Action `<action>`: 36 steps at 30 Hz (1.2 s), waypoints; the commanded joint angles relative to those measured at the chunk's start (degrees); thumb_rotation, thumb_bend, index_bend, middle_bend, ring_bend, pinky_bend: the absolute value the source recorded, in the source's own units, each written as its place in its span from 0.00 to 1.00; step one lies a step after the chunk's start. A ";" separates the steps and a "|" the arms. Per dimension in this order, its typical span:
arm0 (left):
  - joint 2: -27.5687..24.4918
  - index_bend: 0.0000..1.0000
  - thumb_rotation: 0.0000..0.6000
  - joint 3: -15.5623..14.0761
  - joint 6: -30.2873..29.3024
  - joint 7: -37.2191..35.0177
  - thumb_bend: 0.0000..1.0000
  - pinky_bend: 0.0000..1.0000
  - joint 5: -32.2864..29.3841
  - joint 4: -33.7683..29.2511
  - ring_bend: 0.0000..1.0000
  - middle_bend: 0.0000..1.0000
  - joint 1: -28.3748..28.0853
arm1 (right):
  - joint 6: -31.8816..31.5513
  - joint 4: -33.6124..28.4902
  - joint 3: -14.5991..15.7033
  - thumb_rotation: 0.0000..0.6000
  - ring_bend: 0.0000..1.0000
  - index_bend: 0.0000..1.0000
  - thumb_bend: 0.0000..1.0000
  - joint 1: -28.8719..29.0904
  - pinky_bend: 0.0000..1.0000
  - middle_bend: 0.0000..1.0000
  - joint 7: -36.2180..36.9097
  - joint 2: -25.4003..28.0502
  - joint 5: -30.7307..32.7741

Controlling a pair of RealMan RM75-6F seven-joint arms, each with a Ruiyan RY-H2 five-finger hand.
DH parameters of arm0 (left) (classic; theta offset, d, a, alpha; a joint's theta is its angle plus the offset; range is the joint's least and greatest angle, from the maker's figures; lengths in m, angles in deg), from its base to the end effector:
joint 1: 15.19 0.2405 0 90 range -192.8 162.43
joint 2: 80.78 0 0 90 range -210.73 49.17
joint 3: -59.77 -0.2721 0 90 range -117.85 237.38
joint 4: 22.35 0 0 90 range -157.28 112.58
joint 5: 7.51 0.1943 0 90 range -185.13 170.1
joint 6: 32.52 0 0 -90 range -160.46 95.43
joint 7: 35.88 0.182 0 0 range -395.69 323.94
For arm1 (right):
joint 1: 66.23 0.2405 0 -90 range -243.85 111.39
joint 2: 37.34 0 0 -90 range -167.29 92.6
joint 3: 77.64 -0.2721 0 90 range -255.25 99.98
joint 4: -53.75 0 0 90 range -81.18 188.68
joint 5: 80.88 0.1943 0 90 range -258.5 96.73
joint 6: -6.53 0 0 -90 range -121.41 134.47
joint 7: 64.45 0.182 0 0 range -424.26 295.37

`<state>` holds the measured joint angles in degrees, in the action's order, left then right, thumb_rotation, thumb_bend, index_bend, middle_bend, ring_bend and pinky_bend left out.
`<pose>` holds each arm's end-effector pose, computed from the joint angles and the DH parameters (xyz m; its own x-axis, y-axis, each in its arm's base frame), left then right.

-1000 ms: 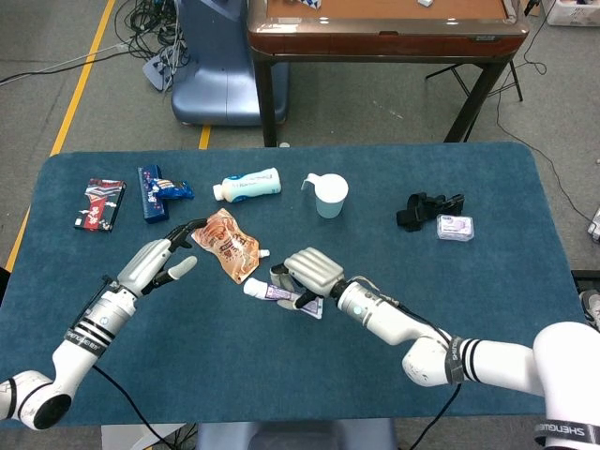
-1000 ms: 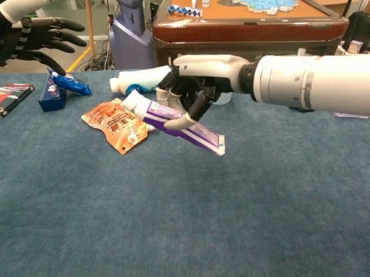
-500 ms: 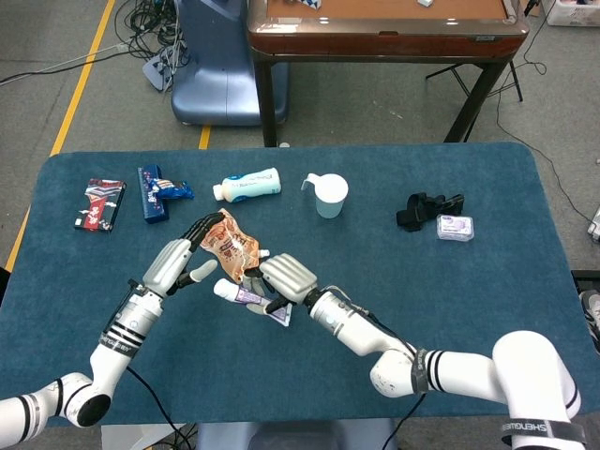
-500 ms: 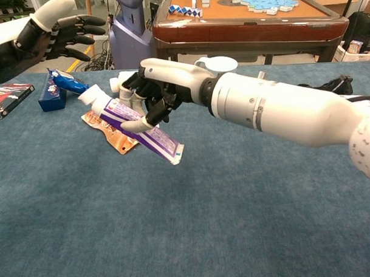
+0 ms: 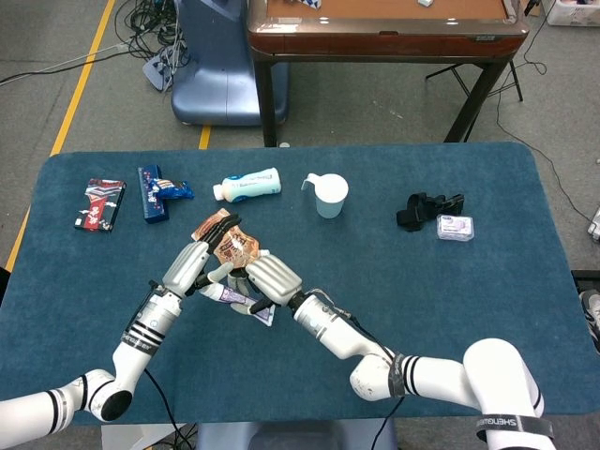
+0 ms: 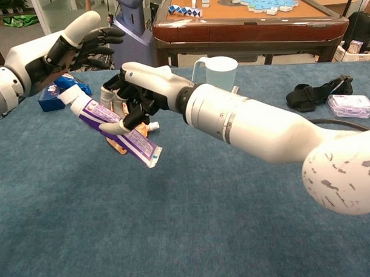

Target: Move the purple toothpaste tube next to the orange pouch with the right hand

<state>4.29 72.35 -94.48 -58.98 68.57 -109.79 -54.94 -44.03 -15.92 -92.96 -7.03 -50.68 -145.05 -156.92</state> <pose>-0.1272 0.3825 0.0319 -0.1978 0.3416 0.9188 0.8936 -0.3224 0.3122 0.0118 -0.3810 -0.1065 0.0645 -0.4804 0.8747 -0.7993 -0.5496 -0.2429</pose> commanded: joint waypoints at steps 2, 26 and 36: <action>0.95 0.00 0.00 0.42 0.13 -0.12 0.00 0.08 -0.34 0.74 0.00 0.00 -0.13 | 0.04 1.34 -0.53 1.00 0.68 0.84 0.81 0.38 0.63 0.78 0.07 -1.25 0.01; 4.78 0.00 0.00 1.95 -1.22 -0.30 0.00 0.07 -0.70 2.30 0.00 0.00 0.30 | -1.50 5.29 -3.69 1.00 0.69 0.85 0.81 0.88 0.63 0.79 -0.29 -5.92 1.14; 5.68 0.00 0.00 2.67 -1.49 0.42 0.00 0.07 -1.02 2.08 0.00 0.00 0.23 | -2.37 5.73 -4.68 1.00 0.70 0.86 0.81 0.70 0.63 0.79 -0.56 -7.16 1.70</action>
<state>9.96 75.00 -95.96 -58.59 67.58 -107.71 -54.70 -46.39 -10.18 -97.64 -6.32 -51.23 -152.21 -155.23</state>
